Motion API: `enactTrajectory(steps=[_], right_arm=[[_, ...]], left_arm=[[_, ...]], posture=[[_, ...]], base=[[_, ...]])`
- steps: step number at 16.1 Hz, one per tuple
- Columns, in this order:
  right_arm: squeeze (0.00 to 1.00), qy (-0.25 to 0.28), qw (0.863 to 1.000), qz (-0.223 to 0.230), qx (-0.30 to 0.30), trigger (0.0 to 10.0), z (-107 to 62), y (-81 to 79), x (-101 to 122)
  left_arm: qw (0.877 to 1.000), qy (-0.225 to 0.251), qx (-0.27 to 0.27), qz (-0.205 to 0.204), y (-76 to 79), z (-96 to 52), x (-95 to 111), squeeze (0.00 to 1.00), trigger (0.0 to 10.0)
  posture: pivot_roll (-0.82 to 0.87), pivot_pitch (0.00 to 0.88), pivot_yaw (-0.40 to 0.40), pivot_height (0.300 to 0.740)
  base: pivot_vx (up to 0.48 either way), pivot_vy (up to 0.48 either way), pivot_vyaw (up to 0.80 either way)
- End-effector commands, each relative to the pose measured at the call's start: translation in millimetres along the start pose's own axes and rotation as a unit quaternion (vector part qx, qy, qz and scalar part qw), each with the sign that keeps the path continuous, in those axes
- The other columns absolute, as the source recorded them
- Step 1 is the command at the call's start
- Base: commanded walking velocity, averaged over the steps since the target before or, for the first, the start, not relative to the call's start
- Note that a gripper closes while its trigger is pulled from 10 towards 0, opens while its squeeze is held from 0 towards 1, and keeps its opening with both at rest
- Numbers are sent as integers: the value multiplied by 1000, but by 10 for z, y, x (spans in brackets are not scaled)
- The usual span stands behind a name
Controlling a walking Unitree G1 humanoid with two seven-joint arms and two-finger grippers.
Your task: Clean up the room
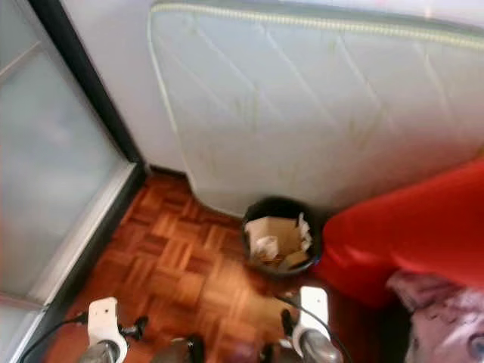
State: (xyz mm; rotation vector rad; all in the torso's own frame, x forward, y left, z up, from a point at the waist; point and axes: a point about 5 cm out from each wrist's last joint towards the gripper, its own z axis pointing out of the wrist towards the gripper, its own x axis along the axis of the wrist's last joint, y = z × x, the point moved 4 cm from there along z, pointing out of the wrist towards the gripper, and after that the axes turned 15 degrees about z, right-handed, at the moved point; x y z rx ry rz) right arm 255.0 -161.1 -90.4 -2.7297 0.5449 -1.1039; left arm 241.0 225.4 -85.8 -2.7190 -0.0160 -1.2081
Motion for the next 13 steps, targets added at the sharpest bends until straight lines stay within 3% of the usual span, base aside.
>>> enactTrajectory(steps=[1,8,10,13], right_arm=[[0,-19,1000,7,-20,10000,-41,145,-142],[0,-2,1000,7,-9,10000,-18,57,-58],[0,44,999,27,9,10000,0,93,234],[0,48,998,33,10,10000,-3,109,248]], left_arm=[[1000,-24,-9,14,31,-37,-150,0,10000],[999,-15,-11,26,10,26,24,0,10000],[999,-8,-16,33,21,46,92,0,10000],[999,-11,-14,33,16,45,83,0,10000]], posture=[[-20,189,32,740],[-54,34,45,740],[-67,0,51,740],[-66,0,38,740]], base=[[-240,0,0],[0,0,0],[0,0,0],[0,0,0]])
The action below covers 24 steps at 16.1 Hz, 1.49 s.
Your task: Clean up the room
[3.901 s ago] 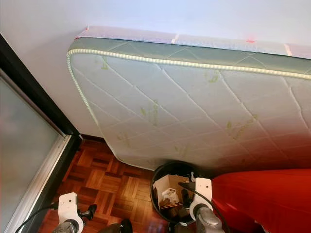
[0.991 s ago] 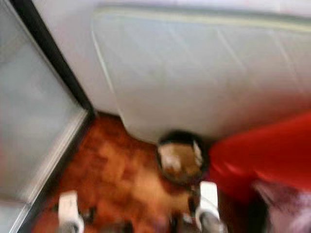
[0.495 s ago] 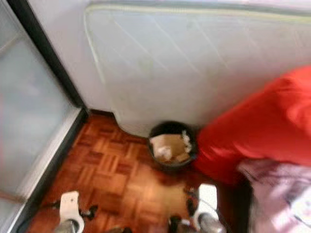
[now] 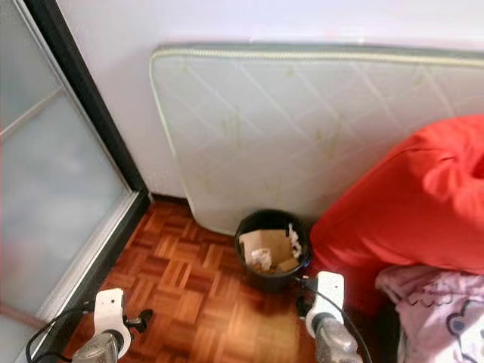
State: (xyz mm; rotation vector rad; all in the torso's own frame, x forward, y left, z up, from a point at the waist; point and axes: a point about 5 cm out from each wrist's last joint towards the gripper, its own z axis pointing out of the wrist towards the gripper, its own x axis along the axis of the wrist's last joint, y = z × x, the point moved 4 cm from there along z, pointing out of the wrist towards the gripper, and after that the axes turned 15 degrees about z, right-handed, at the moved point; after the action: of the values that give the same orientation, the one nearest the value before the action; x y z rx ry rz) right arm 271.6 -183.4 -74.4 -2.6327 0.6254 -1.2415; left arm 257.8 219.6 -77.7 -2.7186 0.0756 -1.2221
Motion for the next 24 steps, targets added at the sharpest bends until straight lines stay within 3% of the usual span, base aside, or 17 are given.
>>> enactTrajectory(steps=[1,2,3,6,8,11,13,14,16,18,22,24], right_arm=[[0,-9,1000,-5,-4,10000,-13,16,-61],[0,-33,999,-38,0,10000,-40,80,-150],[0,-38,998,-43,9,10000,-47,83,-167],[0,-35,998,11,-41,10000,-117,351,-228],[0,-51,995,35,-81,10000,-221,580,-390],[0,-87,990,18,-105,10000,-385,820,-632],[0,-82,991,36,-102,10000,-319,604,-673],[0,-81,991,37,-101,10000,-314,585,-677],[0,-78,989,53,-115,10000,-357,645,-727],[0,-76,988,53,-120,10000,-328,698,-622],[0,-93,990,22,-99,10000,-306,610,-653],[0,-81,992,20,-96,10000,-245,619,-479]], left_arm=[[1000,-18,3,5,-48,-21,-99,0,10000],[1000,-23,12,-1,-113,-34,-134,0,10000],[1000,-26,16,-3,-155,-42,-156,0,10000],[999,-40,25,-6,-281,-84,-267,0,10000],[998,-51,27,-9,-326,-124,-368,0,10000],[997,-71,20,4,-335,-175,-510,0,10000],[998,-66,15,3,-327,-172,-497,0,10000],[997,-70,10,6,-302,-180,-523,0,10000],[995,-94,5,19,-230,-232,-678,0,10000],[995,-99,8,14,-203,-247,-720,0,10000],[994,-104,14,6,-215,-284,-793,0,10000],[994,-104,12,5,-243,-316,-843,0,10000]], posture=[[-67,0,35,740],[-80,0,34,740],[-85,0,38,740],[-88,0,45,740],[-90,0,51,740],[-78,0,61,740],[-57,0,57,740],[-63,0,65,740],[-63,3,65,740],[-37,26,53,740],[-11,29,50,740],[-37,18,47,740]], base=[[0,0,0],[0,0,0],[0,0,0],[0,0,0],[0,0,0],[0,0,0],[0,0,0],[0,0,0],[0,0,-800],[0,0,-800],[0,0,-794],[0,0,-788]])
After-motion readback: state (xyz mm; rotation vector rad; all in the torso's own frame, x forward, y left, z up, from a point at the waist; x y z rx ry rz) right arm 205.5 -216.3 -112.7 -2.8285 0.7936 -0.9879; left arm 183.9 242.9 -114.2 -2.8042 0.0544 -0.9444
